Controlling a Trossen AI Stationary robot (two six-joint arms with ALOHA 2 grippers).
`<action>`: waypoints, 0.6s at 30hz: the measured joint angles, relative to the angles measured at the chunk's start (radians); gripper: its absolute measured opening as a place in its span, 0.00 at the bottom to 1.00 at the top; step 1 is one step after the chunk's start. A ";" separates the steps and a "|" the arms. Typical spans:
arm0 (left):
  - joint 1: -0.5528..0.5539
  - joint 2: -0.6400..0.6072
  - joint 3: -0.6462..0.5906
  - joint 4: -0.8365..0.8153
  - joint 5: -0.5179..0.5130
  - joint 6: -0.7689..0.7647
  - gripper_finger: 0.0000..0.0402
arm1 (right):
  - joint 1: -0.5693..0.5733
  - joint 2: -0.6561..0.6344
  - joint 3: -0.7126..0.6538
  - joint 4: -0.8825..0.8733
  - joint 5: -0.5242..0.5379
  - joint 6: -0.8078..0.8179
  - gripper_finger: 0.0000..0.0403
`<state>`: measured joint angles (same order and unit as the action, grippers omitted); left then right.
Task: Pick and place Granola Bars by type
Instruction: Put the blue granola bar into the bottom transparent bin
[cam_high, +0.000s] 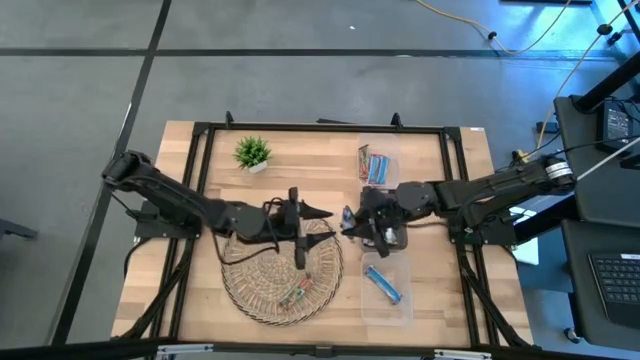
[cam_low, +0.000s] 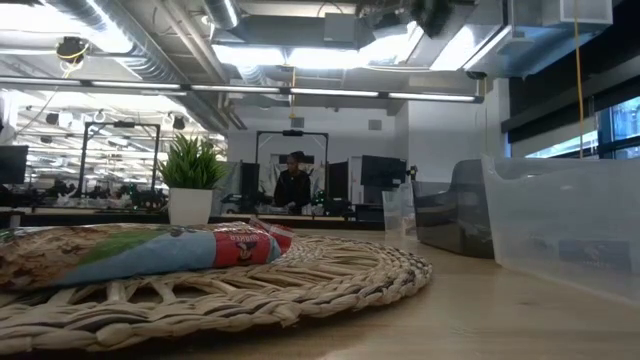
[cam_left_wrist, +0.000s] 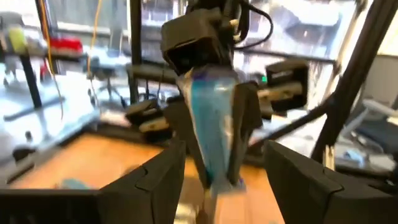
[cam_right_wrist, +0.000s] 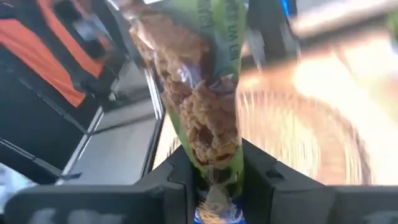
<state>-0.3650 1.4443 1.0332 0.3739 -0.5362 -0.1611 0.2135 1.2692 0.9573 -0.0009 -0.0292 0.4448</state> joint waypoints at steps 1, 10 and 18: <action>-0.002 -0.013 0.000 -0.041 0.004 -0.024 0.52 | 0.003 -0.009 0.000 -0.053 -0.004 0.053 0.22; -0.016 -0.027 0.000 -0.157 0.007 -0.063 0.52 | 0.199 -0.001 -0.001 -0.424 -0.010 0.600 0.22; -0.015 -0.026 0.000 -0.170 0.035 -0.062 0.52 | 0.420 0.056 -0.001 -0.457 0.104 1.012 0.22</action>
<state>-0.3801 1.4181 1.0332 0.2041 -0.5009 -0.2234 0.6330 1.3248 0.9565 -0.4580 0.0751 1.4570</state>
